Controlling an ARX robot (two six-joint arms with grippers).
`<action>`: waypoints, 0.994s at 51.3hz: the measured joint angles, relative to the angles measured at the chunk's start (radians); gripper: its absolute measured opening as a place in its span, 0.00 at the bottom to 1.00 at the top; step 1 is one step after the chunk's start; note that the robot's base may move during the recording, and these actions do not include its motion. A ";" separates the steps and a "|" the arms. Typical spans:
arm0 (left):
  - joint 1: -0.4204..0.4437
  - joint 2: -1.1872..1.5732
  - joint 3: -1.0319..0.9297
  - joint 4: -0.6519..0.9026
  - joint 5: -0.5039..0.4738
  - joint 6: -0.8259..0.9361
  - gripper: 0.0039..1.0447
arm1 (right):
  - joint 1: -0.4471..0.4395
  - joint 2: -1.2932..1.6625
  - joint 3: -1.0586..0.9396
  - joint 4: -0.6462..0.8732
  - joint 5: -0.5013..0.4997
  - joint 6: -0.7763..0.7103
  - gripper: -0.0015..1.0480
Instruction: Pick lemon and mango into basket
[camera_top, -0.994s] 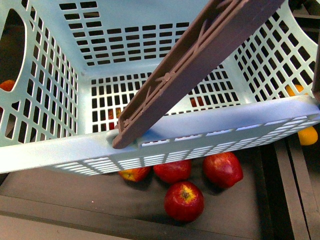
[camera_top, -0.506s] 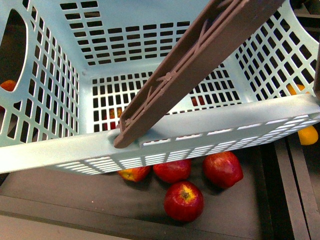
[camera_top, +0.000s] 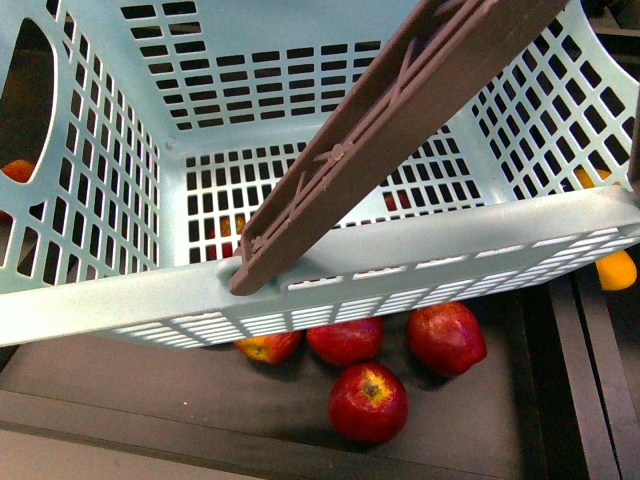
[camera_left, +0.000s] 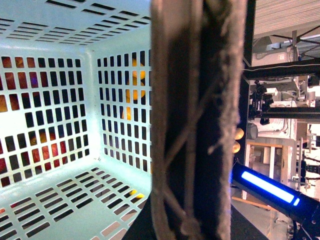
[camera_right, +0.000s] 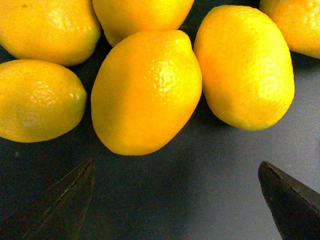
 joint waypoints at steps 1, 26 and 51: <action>0.000 0.000 0.000 0.000 0.000 0.000 0.04 | 0.001 0.007 0.006 -0.002 0.001 0.002 0.92; 0.000 0.000 0.000 0.000 0.000 0.000 0.04 | 0.012 0.129 0.179 -0.042 0.016 0.053 0.92; 0.000 0.000 0.000 0.000 0.000 0.000 0.04 | 0.014 0.231 0.360 -0.079 0.038 0.055 0.92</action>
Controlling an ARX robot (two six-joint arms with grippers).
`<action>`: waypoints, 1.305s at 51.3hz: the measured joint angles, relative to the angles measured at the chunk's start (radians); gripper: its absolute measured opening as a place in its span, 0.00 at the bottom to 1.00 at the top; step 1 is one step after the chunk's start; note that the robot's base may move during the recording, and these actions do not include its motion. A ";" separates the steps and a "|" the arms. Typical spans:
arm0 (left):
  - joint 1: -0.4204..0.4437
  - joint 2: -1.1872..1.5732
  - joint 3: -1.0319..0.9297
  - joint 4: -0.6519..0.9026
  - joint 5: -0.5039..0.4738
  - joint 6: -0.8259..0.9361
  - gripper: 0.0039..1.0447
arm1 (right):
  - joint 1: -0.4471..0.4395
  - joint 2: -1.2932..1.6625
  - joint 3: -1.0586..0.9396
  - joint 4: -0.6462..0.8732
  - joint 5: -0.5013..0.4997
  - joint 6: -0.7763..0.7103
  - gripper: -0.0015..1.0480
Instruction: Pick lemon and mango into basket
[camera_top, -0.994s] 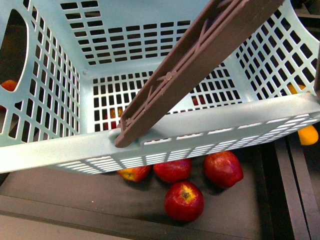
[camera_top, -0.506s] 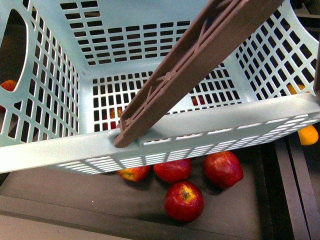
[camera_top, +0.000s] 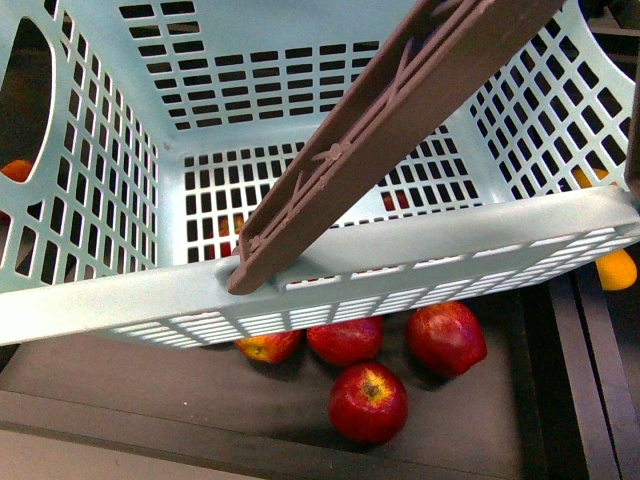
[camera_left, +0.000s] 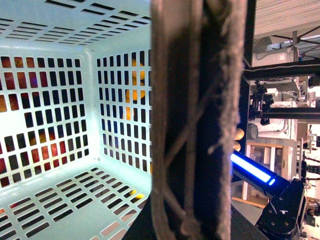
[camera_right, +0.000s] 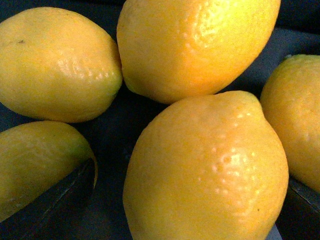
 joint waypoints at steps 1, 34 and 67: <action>0.000 0.000 0.000 0.000 0.000 0.000 0.04 | 0.000 0.003 0.008 -0.003 0.001 0.000 0.92; 0.000 0.000 0.000 0.000 0.000 0.000 0.04 | -0.023 -0.017 -0.068 0.072 -0.038 -0.029 0.60; 0.000 0.000 0.000 0.000 0.001 0.000 0.04 | 0.108 -0.917 -0.987 0.280 -0.480 -0.397 0.60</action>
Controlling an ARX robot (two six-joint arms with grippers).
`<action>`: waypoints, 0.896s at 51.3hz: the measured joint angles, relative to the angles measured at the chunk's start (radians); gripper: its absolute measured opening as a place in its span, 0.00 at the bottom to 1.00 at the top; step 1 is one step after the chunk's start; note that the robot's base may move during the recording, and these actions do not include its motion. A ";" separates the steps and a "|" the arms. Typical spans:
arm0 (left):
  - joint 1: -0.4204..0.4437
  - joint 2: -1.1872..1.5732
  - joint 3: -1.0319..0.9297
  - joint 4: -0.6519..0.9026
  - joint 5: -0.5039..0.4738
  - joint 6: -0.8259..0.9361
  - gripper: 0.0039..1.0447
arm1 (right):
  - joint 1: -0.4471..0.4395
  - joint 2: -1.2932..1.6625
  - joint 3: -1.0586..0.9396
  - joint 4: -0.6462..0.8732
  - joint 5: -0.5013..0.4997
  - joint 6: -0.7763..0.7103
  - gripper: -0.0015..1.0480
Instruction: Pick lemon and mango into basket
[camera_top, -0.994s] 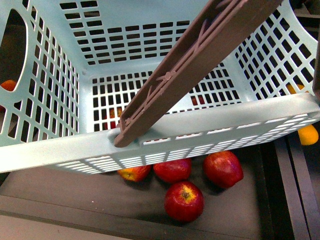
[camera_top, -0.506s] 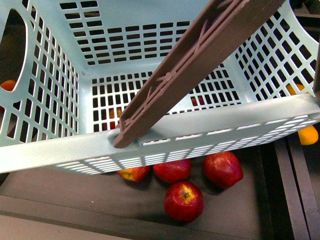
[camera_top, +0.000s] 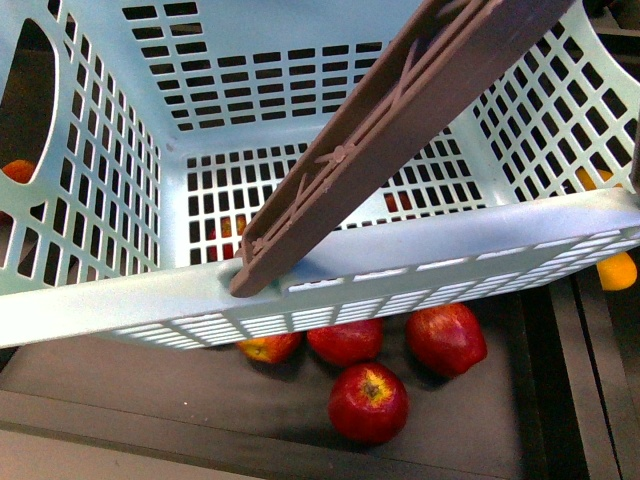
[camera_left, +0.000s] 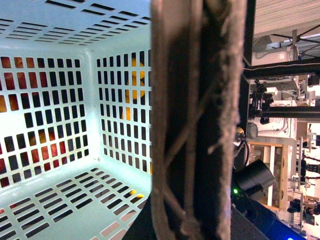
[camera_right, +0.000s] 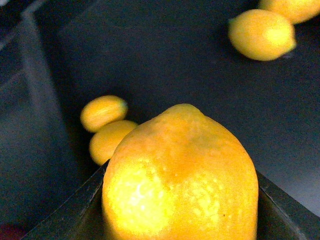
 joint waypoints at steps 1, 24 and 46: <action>0.000 0.000 0.000 0.000 0.000 0.000 0.04 | 0.005 -0.018 -0.008 -0.006 -0.007 0.000 0.60; 0.000 0.000 0.000 0.000 0.000 0.000 0.04 | 0.346 -0.674 -0.100 -0.240 -0.026 0.149 0.60; 0.000 0.000 0.000 0.000 -0.001 0.000 0.04 | 0.737 -0.681 -0.112 -0.212 0.110 0.251 0.60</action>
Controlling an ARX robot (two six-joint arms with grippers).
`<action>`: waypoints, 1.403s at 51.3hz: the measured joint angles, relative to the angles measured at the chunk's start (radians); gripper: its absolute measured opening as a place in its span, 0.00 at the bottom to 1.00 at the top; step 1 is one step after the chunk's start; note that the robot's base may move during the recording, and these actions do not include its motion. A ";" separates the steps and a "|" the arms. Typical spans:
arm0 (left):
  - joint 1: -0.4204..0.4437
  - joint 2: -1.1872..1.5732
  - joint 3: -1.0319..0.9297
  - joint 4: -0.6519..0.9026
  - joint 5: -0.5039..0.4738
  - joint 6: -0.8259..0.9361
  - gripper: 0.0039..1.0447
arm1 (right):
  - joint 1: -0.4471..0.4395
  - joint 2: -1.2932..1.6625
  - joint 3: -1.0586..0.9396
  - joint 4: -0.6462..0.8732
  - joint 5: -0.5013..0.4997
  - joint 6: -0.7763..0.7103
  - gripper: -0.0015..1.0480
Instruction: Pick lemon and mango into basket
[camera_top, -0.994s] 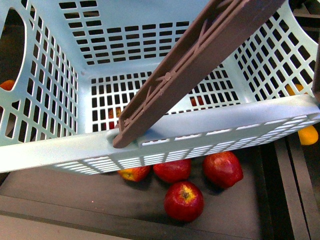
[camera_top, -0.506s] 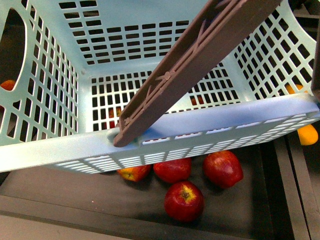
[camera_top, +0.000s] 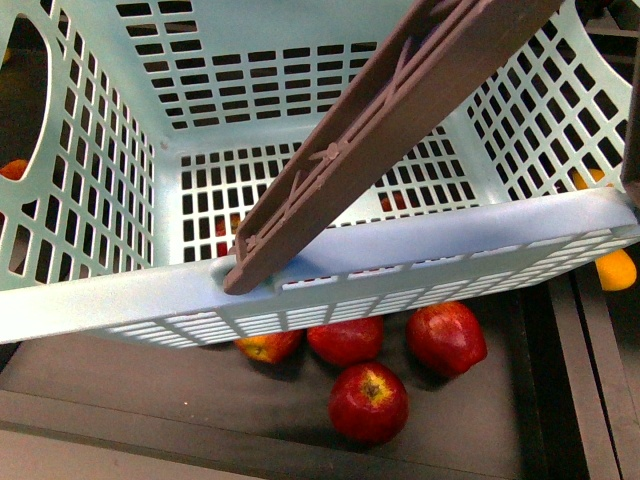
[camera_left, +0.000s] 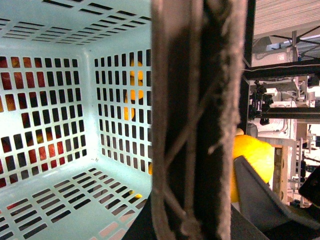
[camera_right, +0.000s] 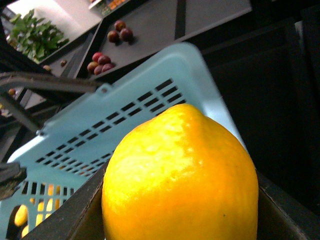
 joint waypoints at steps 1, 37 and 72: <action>0.000 0.000 0.000 0.000 0.000 0.000 0.04 | 0.009 0.002 -0.001 0.001 0.002 0.001 0.60; -0.002 0.002 0.001 0.000 0.000 0.003 0.04 | 0.112 0.027 -0.046 -0.001 0.066 0.057 0.92; -0.002 0.002 0.001 0.000 0.004 -0.001 0.04 | -0.185 -0.371 -0.357 0.228 0.126 -0.507 0.31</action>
